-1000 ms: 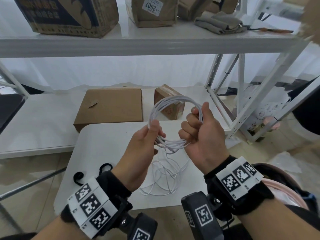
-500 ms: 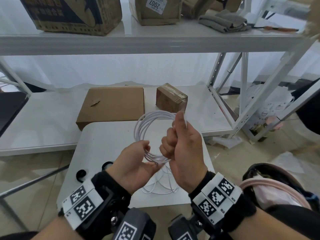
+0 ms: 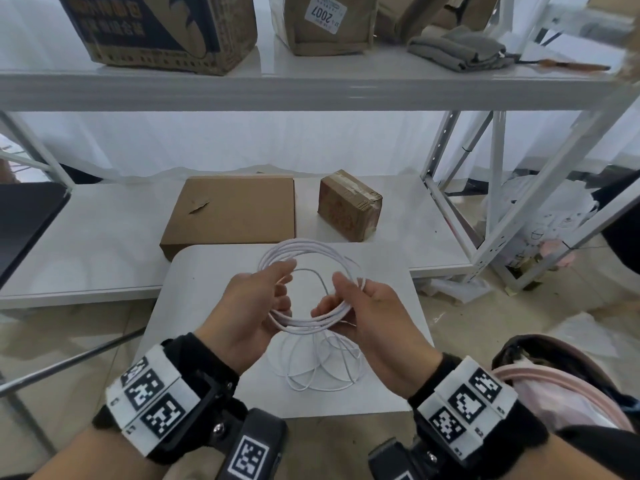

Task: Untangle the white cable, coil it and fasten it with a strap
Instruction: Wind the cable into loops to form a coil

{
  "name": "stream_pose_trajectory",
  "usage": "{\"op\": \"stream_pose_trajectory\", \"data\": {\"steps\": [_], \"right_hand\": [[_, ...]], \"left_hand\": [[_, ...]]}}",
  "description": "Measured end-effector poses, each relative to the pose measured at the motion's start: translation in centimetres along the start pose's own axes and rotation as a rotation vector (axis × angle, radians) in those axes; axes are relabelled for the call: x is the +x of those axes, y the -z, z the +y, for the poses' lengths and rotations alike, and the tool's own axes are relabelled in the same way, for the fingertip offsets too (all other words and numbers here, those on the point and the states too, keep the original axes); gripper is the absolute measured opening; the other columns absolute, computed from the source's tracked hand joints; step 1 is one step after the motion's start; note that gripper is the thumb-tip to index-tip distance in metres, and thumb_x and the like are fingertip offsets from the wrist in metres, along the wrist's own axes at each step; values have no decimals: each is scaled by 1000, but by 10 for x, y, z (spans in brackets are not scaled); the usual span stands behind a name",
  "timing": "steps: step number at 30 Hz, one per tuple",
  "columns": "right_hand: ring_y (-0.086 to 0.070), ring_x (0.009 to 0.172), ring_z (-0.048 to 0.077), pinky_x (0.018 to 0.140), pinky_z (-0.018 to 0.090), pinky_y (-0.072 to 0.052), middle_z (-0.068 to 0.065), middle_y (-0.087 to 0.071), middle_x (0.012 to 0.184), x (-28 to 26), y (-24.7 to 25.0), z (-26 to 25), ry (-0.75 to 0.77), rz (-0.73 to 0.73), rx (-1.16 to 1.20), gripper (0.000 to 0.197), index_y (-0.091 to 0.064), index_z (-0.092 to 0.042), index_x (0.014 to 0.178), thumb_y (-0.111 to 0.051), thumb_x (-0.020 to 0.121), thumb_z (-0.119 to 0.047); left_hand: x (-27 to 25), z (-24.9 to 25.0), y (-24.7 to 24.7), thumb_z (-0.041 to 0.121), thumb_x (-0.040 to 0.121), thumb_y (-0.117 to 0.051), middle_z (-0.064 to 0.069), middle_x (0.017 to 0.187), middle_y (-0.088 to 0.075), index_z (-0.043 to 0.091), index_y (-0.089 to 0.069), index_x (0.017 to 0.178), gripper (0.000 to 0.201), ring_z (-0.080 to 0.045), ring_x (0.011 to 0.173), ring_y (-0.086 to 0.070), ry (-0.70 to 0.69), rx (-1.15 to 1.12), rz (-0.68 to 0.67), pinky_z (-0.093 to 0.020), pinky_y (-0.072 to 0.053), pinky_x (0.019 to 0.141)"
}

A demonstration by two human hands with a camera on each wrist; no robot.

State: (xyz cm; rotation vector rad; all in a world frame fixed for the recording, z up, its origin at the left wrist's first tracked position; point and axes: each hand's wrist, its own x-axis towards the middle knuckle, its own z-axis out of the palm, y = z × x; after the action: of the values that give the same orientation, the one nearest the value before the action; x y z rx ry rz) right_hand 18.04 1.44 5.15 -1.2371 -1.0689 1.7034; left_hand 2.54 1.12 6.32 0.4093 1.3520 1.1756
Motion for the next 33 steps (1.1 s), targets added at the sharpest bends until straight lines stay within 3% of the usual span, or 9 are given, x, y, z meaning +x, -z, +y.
{"op": "stream_pose_trajectory", "data": {"steps": [2, 7, 10, 13, 17, 21, 25, 28, 33], "right_hand": [[-68, 81, 22, 82, 34, -59, 11, -72, 85, 3, 11, 2, -79, -41, -103, 24, -62, 0, 102, -62, 97, -23], [-57, 121, 18, 104, 43, -48, 0, -54, 139, 11, 25, 5, -11, 13, -493, 82, -39, -28, 143, -84, 76, -37], [-46, 133, 14, 110, 42, -41, -9, -43, 148, 19, 25, 3, 107, -6, -686, 87, -33, -35, 148, -80, 76, -50], [-59, 120, 10, 108, 35, -45, -10, -61, 128, 26, 27, -5, 92, -217, -680, 60, -48, -37, 127, -78, 77, -52], [-71, 95, 27, 103, 56, -46, 14, -75, 99, 33, 35, -8, 62, -308, -613, 52, -69, -21, 108, -79, 72, -57], [-61, 81, 19, 87, 46, -52, 22, -70, 95, 35, 35, -9, 155, -290, -538, 48, -75, -10, 99, -79, 75, -51], [-35, 64, 13, 64, 30, -32, 13, -45, 81, 37, 33, -21, 168, -238, -189, 55, -68, 4, 107, -80, 75, -40], [-16, 70, 26, 58, 29, -22, 6, -42, 73, 37, 29, -32, 186, -204, -33, 46, -74, -5, 99, -77, 71, -42], [-58, 79, 31, 79, 37, -49, 22, -61, 84, 35, 29, -40, 199, -193, 9, 58, -64, 10, 98, -52, 89, -46]], "left_hand": [[0, 7, 4, 42, 88, -71, 6, 55, -31, -3, -64, 105, 48, -9, 45, -29, -88, 144, -40, -25, -27, 53], [-4, 12, 5, 67, 87, -49, 7, 54, -28, -14, -65, 105, 85, -13, 50, -27, -384, 456, -112, -28, -27, 53], [-13, 13, -2, 64, 90, -43, 7, 52, -29, 15, -78, 93, 60, -12, 50, -29, -591, 585, -103, -28, -28, 53], [-16, 15, -3, 65, 88, -43, 2, 53, -32, 27, -76, 85, 51, -14, 52, -33, -715, 620, -83, -34, -31, 56], [-8, 17, 7, 59, 94, -42, 10, 49, -38, 24, -74, 85, 49, -11, 49, -37, -769, 597, -56, -33, -34, 57], [2, 21, 13, 53, 97, -41, 18, 53, -52, 11, -70, 88, 51, -3, 50, -40, -786, 548, -76, -26, -34, 55], [5, 23, 16, 58, 93, -45, 11, 53, -42, 21, -66, 75, 46, -11, 52, -37, -782, 475, -107, -29, -32, 52], [4, 24, 14, 57, 92, -46, 9, 55, -34, 23, -56, 67, 44, -12, 52, -29, -678, 358, -214, -26, -29, 50], [4, 24, 10, 53, 94, -45, 8, 55, -26, 16, -51, 73, 42, -10, 49, -20, -600, 246, -274, -19, -22, 42]]}}
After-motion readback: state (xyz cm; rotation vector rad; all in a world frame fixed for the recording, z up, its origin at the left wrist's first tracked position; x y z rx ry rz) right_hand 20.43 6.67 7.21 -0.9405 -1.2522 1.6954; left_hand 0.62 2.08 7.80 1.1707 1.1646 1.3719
